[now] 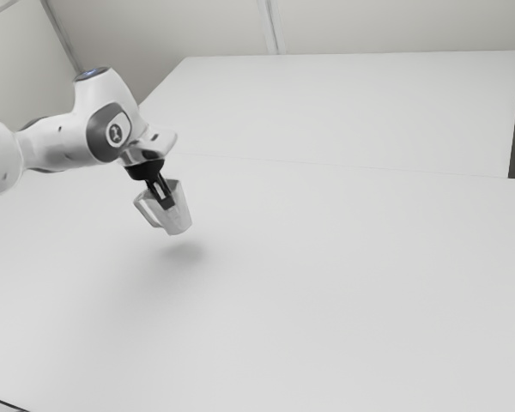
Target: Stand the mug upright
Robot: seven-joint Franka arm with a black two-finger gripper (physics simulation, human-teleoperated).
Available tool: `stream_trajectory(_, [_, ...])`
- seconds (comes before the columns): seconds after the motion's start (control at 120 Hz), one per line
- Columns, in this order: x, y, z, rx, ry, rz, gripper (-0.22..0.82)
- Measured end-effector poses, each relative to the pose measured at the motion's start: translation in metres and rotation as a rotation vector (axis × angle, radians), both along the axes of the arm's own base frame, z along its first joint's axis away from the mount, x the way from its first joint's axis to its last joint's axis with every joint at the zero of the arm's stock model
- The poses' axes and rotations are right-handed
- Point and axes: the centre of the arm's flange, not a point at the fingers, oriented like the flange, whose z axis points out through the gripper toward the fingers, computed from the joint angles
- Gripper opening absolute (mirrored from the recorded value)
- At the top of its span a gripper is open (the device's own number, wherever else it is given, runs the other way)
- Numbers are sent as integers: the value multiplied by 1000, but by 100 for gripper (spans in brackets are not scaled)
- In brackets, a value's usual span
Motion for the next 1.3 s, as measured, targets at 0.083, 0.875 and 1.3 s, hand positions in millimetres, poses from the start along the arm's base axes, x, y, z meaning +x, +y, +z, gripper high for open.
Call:
stream_trajectory(0.083, [-9,-8,-18,49,-1,86,-17])
stream_trajectory(0.875, [-71,-25,-72,92,22,719,28])
stream_trajectory(1.3, [-39,-25,153,4,-167,820,55])
